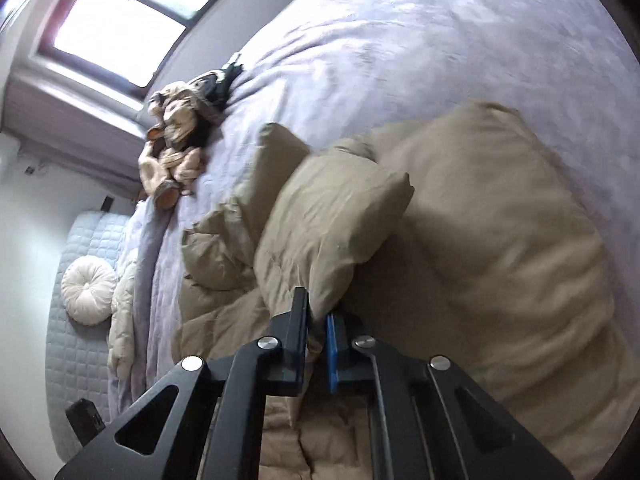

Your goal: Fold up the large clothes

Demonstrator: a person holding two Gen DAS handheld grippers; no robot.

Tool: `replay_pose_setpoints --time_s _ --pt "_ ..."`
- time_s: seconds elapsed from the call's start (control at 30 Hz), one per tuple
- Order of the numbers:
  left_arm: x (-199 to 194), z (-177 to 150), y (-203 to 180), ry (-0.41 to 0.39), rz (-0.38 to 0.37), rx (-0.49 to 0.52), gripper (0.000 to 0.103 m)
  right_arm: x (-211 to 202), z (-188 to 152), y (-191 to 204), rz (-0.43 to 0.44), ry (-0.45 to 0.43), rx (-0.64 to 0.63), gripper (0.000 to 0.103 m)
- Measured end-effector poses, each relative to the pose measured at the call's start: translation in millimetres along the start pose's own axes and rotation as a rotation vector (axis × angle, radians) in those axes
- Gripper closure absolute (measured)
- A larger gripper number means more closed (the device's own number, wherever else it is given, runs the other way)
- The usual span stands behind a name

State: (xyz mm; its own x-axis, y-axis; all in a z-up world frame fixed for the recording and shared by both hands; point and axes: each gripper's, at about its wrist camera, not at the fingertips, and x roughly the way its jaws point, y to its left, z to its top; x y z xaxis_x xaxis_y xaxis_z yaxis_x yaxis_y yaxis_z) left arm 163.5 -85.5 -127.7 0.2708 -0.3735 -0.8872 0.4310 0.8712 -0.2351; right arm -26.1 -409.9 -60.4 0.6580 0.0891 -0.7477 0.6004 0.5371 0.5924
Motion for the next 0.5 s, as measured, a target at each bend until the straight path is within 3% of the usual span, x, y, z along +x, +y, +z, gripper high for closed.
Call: replay_pose_setpoints --time_s 0.1,0.2,0.37,0.43,0.5 --pt "-6.4 7.7 18.0 -0.019 -0.152 -0.073 0.0 8.0 -4.1 36.1 0.03 0.016 -0.156 0.096" --pt "-8.5 15.5 33.8 -0.028 -0.292 -0.149 0.0 26.3 -24.3 77.4 0.068 0.088 -0.335 0.096" --pt "10.4 22.2 40.4 0.051 -0.543 -0.239 0.0 62.1 -66.1 114.9 0.058 0.258 -0.525 0.089" --pt "18.9 22.3 38.3 0.075 -0.593 -0.266 0.0 77.3 -82.7 123.7 0.006 0.324 -0.601 0.074" --pt "25.9 22.9 33.2 0.093 -0.616 -0.267 0.0 81.2 -92.8 126.2 -0.006 0.359 -0.637 0.044"
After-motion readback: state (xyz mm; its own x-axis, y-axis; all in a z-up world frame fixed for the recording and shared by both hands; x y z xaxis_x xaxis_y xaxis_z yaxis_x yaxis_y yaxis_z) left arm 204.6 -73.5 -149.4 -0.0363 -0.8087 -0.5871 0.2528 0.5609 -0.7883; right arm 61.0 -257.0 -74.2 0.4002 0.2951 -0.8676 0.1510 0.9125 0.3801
